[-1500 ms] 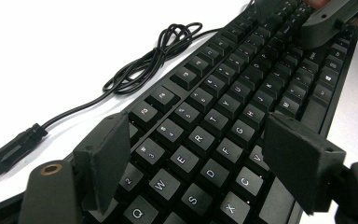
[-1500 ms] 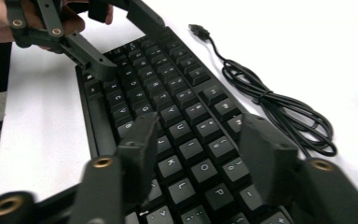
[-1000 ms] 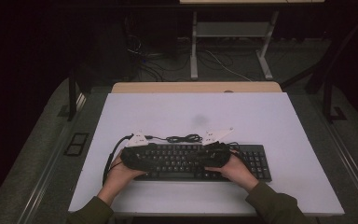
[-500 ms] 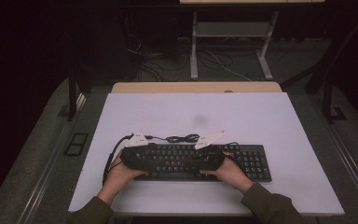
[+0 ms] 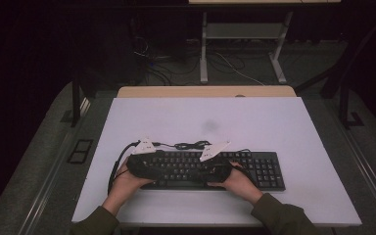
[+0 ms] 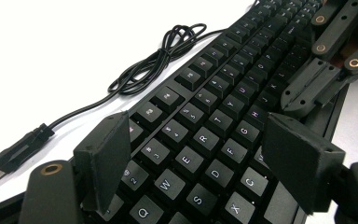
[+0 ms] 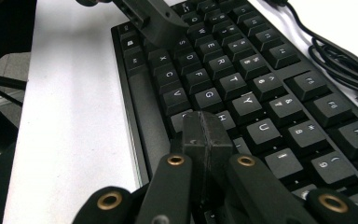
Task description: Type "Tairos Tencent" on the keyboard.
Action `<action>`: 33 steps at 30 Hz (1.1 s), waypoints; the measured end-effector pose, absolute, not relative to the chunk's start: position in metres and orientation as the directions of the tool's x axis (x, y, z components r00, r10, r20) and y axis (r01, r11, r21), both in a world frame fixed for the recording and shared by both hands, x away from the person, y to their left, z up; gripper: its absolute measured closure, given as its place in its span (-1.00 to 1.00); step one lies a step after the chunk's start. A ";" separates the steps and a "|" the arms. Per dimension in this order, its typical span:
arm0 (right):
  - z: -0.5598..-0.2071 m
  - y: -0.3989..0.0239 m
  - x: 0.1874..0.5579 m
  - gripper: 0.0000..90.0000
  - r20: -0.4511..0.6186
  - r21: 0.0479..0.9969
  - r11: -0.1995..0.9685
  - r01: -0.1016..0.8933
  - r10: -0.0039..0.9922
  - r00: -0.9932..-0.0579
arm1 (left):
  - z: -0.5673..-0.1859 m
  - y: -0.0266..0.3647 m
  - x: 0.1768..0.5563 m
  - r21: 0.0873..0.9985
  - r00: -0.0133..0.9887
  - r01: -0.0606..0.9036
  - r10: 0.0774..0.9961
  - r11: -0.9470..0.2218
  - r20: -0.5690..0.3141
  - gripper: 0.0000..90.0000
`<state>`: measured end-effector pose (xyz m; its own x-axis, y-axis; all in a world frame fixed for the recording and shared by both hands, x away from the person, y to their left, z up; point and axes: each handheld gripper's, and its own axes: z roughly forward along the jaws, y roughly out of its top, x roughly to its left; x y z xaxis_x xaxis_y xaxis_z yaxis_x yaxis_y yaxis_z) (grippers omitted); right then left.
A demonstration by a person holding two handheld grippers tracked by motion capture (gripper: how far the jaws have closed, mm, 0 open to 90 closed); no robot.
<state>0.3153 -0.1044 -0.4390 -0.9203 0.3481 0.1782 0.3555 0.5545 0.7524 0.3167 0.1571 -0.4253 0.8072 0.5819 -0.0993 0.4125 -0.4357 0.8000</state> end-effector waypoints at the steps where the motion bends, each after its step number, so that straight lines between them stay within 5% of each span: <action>1: -0.439 -0.104 0.315 0.98 0.180 0.752 0.554 0.356 0.347 -0.920 | -0.425 0.157 0.317 0.800 0.807 0.413 0.582 -0.436 -0.099 -0.48; 20: -0.435 -0.109 0.318 0.92 0.177 0.765 0.534 0.359 0.361 -0.916 | -0.425 0.157 0.317 0.799 0.806 0.414 0.584 -0.435 -0.099 -0.47; 33: -0.428 -0.124 0.324 0.34 0.182 0.786 0.490 0.377 0.399 -0.899 | -0.425 0.157 0.317 0.800 0.807 0.412 0.582 -0.436 -0.099 -0.47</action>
